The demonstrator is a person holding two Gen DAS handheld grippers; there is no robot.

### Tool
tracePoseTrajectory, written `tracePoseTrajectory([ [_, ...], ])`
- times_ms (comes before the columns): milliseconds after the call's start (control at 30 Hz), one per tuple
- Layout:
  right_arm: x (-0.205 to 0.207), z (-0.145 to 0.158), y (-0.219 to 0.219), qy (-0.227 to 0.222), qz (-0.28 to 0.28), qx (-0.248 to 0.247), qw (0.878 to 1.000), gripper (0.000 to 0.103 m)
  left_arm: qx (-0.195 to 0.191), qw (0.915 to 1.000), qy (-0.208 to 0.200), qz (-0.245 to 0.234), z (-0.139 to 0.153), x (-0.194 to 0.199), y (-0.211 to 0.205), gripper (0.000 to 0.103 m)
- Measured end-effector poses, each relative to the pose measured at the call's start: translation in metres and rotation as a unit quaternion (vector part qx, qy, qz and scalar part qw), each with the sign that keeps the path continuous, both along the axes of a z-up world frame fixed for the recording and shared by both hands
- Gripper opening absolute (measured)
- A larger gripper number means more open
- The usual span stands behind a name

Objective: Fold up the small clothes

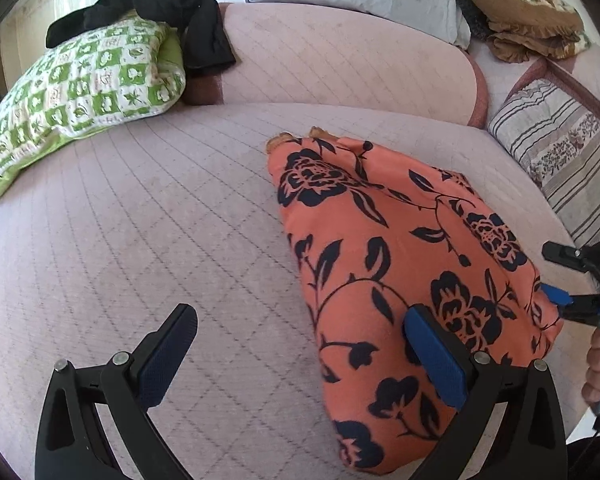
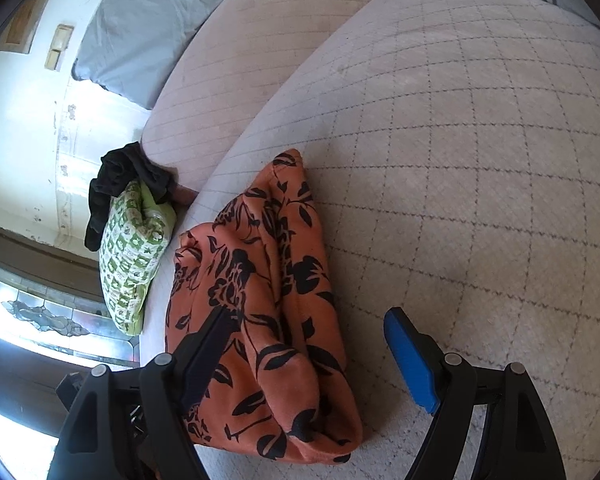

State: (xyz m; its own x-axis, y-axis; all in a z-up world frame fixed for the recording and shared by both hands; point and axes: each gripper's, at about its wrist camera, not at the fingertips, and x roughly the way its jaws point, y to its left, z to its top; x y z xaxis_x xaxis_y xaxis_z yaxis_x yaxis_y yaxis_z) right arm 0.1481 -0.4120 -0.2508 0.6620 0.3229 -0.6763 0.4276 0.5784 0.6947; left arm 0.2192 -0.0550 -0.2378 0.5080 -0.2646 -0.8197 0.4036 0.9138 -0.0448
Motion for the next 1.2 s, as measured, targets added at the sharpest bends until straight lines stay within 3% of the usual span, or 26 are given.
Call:
tracePoseTrajectory([
  [167,0.001,0.002,0.002,-0.008,0.001,0.001,1.000,0.082,0.021,0.9992,-0.034,-0.010,0.009,-0.006,-0.007,0.103],
  [400,0.004,0.002,0.007,-0.013,0.011,0.003,1.000,0.082,0.018,0.9983,-0.053,-0.017,0.018,-0.008,-0.013,0.103],
  [700,0.008,-0.005,0.007,-0.008,0.020,0.014,1.000,0.082,0.017,0.9985,-0.046,-0.026,0.014,-0.006,-0.019,0.103],
  [1200,0.017,-0.022,0.004,-0.005,0.029,0.027,0.999,0.082,-0.001,0.9992,0.006,-0.039,-0.007,0.008,-0.026,0.103],
])
